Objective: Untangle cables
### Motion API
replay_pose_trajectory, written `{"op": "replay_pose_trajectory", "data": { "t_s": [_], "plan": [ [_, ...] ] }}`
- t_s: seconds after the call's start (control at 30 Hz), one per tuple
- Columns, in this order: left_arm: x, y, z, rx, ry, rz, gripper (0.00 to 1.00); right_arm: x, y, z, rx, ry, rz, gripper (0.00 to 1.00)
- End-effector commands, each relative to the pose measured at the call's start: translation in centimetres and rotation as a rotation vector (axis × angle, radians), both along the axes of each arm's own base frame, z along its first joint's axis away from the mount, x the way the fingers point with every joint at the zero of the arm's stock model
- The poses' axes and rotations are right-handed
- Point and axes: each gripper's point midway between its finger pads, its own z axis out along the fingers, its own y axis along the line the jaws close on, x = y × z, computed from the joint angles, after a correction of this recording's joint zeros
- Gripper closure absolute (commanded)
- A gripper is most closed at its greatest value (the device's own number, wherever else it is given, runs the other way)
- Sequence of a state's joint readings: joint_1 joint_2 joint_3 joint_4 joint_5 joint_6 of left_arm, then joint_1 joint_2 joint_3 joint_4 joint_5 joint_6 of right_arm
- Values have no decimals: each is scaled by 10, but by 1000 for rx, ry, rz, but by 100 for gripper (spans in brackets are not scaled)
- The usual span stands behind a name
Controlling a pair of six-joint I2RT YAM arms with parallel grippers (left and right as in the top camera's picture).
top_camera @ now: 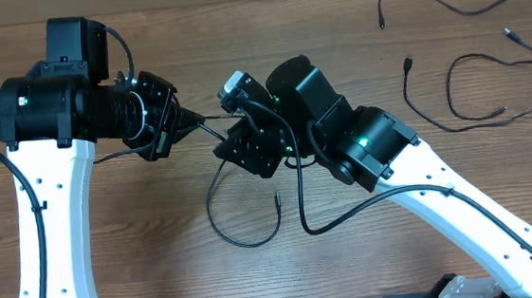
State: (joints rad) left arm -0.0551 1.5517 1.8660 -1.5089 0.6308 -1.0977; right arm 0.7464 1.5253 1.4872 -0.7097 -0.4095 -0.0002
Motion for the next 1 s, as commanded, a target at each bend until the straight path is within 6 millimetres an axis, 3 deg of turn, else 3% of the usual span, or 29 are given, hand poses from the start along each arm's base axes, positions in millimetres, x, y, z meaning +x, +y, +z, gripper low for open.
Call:
{"op": "replay_pose_trajectory", "data": {
  "t_s": [0.0, 0.43, 0.6, 0.67, 0.8, 0.9, 0.97],
  "plan": [
    [-2, 8, 8, 54, -46, 29, 96, 4, -4, 7, 1, -24, -26, 65],
    [3, 10, 8, 68, -65, 37, 96, 6, -7, 3, -18, -17, -55, 77],
    [3, 7, 10, 50, -68, 29, 96, 6, -7, 3, -16, -11, -59, 84],
    [3, 7, 10, 50, -68, 29, 96, 6, -7, 3, -14, -6, -63, 96],
    [3, 8, 10, 52, -69, 28, 96, 7, -7, 5, 2, 23, -90, 96],
    [4, 11, 8, 81, -87, 15, 84, 9, -6, 11, 25, 36, -111, 96],
    [5, 17, 5, 126, -102, 8, 64, 13, -8, 20, 41, 39, -159, 96]
  ]
}}
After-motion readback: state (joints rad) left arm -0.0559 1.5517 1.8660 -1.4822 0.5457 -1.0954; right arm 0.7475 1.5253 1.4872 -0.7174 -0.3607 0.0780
